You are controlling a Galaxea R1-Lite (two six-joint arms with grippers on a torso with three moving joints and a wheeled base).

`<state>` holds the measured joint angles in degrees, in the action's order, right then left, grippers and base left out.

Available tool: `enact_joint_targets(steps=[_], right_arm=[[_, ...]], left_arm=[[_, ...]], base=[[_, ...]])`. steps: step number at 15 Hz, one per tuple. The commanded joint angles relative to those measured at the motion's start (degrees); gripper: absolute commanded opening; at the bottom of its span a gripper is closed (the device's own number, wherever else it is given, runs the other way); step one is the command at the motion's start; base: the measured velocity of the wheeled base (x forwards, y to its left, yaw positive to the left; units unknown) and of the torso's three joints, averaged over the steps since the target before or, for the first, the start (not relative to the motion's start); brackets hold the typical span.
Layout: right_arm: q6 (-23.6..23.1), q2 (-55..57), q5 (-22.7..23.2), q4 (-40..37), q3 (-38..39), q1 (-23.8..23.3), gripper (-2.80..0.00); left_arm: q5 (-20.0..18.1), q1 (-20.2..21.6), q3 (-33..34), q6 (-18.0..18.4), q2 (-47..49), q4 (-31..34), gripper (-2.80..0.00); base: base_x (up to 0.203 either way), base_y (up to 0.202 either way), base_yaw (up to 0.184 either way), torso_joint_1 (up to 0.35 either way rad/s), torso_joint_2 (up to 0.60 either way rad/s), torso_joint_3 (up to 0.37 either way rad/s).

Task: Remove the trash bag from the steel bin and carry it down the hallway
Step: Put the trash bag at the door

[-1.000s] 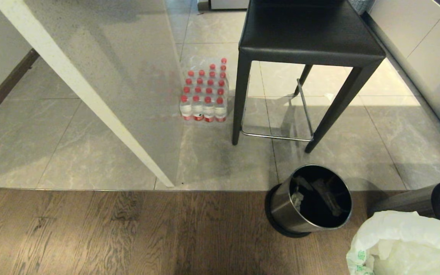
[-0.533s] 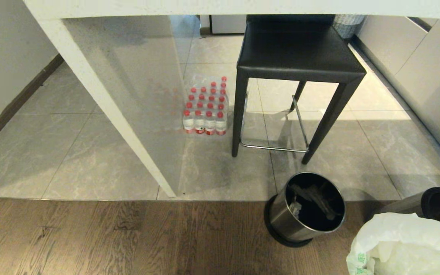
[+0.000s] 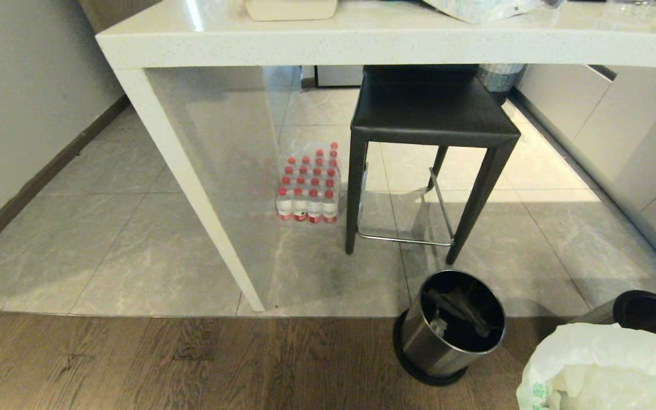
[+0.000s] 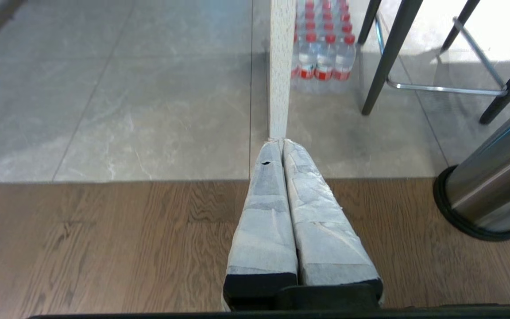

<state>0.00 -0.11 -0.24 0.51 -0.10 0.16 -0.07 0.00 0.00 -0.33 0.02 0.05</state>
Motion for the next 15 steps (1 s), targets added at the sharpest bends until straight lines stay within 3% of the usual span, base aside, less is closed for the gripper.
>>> enact_joint_targets(steps=[1, 8, 15], right_arm=[[0.00, 0.11, -0.02, 0.02, 0.01, 0.02, -2.80], [0.00, 0.11, -0.02, 0.02, 0.01, 0.02, -2.80], [0.00, 0.11, -0.02, 0.02, 0.01, 0.02, -2.80]], left_arm=[[-0.01, 0.00, -0.04, -0.02, -0.02, -0.01, -2.80], [-0.01, 0.00, 0.00, 0.15, -0.02, -0.05, -2.80], [-0.10, 0.00, -0.04, 1.56, -0.02, 0.34, -2.80]], base=[[0.000, 0.000, 0.000, -0.002, 0.00, 0.218], [0.000, 0.000, 0.000, 0.001, 0.00, 0.200], [0.000, 0.000, 0.000, 0.001, 0.00, 0.034]])
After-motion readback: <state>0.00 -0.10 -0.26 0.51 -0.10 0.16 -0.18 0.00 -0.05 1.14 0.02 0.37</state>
